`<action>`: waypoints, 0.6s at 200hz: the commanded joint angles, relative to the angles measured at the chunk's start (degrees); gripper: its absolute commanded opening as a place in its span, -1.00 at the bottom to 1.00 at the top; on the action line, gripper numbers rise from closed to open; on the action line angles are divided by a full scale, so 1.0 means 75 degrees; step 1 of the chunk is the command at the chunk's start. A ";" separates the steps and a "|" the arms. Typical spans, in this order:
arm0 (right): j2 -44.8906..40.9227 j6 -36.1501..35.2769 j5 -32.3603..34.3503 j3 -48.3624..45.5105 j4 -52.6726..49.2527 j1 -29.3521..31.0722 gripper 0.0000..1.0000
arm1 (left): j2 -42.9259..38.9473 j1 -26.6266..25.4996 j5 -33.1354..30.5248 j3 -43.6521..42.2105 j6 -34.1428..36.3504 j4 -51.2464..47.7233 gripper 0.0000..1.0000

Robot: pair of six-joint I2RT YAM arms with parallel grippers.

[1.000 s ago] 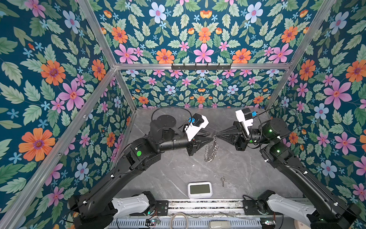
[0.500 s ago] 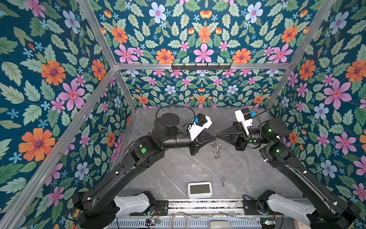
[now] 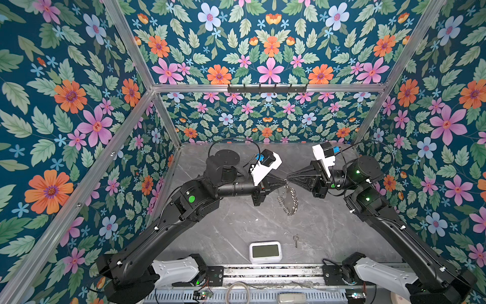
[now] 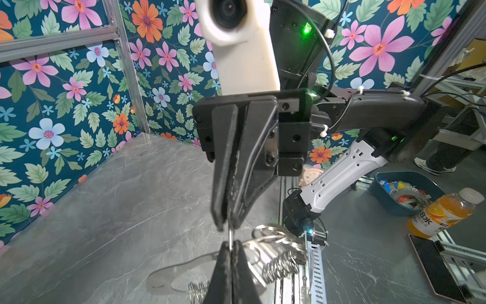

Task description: Remove the keys from the keyring

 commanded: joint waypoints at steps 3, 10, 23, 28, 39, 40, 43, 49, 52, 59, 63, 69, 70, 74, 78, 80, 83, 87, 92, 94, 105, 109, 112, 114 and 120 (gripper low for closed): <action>-0.0129 0.0122 0.0412 -0.0100 -0.0455 -0.0164 -0.16 | 0.0134 0.0005 -0.0258 0.0358 -0.0120 -0.0474 -1.00; -0.0218 0.0064 0.0577 -0.0168 -0.0656 -0.0187 -0.13 | 0.0207 0.0005 -0.0342 0.0475 -0.0157 -0.0670 -1.00; -0.0346 -0.0006 0.0807 -0.0247 -0.1010 -0.0262 -0.06 | 0.0328 0.0005 -0.0473 0.0638 -0.0232 -0.1001 -1.00; -0.0370 -0.0062 0.0895 -0.0240 -0.1184 -0.0288 -0.04 | 0.0383 0.0005 -0.0505 0.0698 -0.0273 -0.1110 -1.00; -0.0398 -0.0194 0.1037 -0.0224 -0.1463 -0.0319 -0.02 | 0.0540 0.0005 -0.0606 0.0849 -0.0347 -0.1367 -1.00; -0.0400 -0.0206 0.1046 -0.0230 -0.1476 -0.0322 -0.02 | 0.0556 0.0005 -0.0616 0.0868 -0.0355 -0.1396 -1.00; -0.0411 -0.0243 0.1078 -0.0244 -0.1507 -0.0328 -0.02 | 0.0602 0.0005 -0.0636 0.0920 -0.0382 -0.1477 -1.00; -0.0444 -0.0335 0.1111 -0.0286 -0.1543 -0.0334 -0.03 | 0.0713 0.0005 -0.0685 0.1007 -0.0436 -0.1642 -1.00; -0.0464 -0.0404 0.1119 -0.0299 -0.1585 -0.0337 -0.03 | 0.0772 0.0005 -0.0698 0.1075 -0.0459 -0.1734 -1.00; -0.0514 -0.0570 0.1116 -0.0346 -0.1665 -0.0356 -0.03 | 0.0932 0.0005 -0.0747 0.1254 -0.0511 -0.1981 -1.00; -0.0540 -0.0665 0.1094 -0.0372 -0.1692 -0.0373 -0.03 | 0.1019 0.0005 -0.0781 0.1348 -0.0541 -0.2109 -1.00; -0.0570 -0.0767 0.1017 -0.0422 -0.1717 -0.0415 -0.03 | 0.1135 0.0005 -0.0810 0.1485 -0.0581 -0.2273 -1.00; -0.0574 -0.0780 0.0995 -0.0434 -0.1714 -0.0423 -0.03 | 0.1157 0.0005 -0.0823 0.1509 -0.0590 -0.2276 -1.00; -0.0578 -0.0836 0.0882 -0.0455 -0.1712 -0.0460 -0.03 | 0.1236 0.0005 -0.0827 0.1602 -0.0608 -0.2537 -1.00; -0.0571 -0.0885 0.0718 -0.0479 -0.1701 -0.0495 -0.03 | 0.1308 0.0005 -0.0835 0.1687 -0.0631 -0.2679 -1.00; -0.0567 -0.0903 0.0645 -0.0490 -0.1700 -0.0514 -0.03 | 0.1341 0.0005 -0.0836 0.1720 -0.0641 -0.2734 -1.00; -0.0550 -0.0954 0.0535 -0.0499 -0.1710 -0.0526 -0.04 | 0.1389 0.0005 -0.0845 0.1797 -0.0667 -0.2812 -1.00; -0.0523 -0.1003 0.0418 -0.0501 -0.1736 -0.0562 -0.04 | 0.1452 0.0005 -0.0866 0.1874 -0.0679 -0.2909 -1.00; -0.0471 -0.1061 0.0237 -0.0516 -0.1747 -0.0583 -0.05 | 0.1543 0.0005 -0.0888 0.2000 -0.0702 -0.3017 -1.00; -0.0448 -0.1088 0.0141 -0.0505 -0.1753 -0.0601 -0.06 | 0.1575 0.0005 -0.0899 0.2047 -0.0712 -0.3073 -1.00; -0.0285 -0.1352 -0.0320 -0.0429 -0.1953 -0.0647 -0.12 | 0.1743 0.0005 -0.0873 0.2282 -0.0715 -0.3376 -1.00; -0.0239 -0.1505 -0.0377 -0.0377 -0.2114 -0.0656 -0.12 | 0.1800 0.0005 -0.0855 0.2359 -0.0715 -0.3455 -1.00; -0.0202 -0.1633 -0.0391 -0.0334 -0.2241 -0.0655 -0.12 | 0.1851 0.0005 -0.0838 0.2407 -0.0715 -0.3513 -1.00; -0.0179 -0.1729 -0.0417 -0.0307 -0.2322 -0.0657 -0.12 | 0.1872 0.0005 -0.0831 0.2428 -0.0715 -0.3543 -1.00; -0.0108 -0.2002 -0.0492 -0.0227 -0.2582 -0.0660 -0.13 | 0.1922 0.0000 -0.0793 0.2459 -0.0721 -0.3585 -1.00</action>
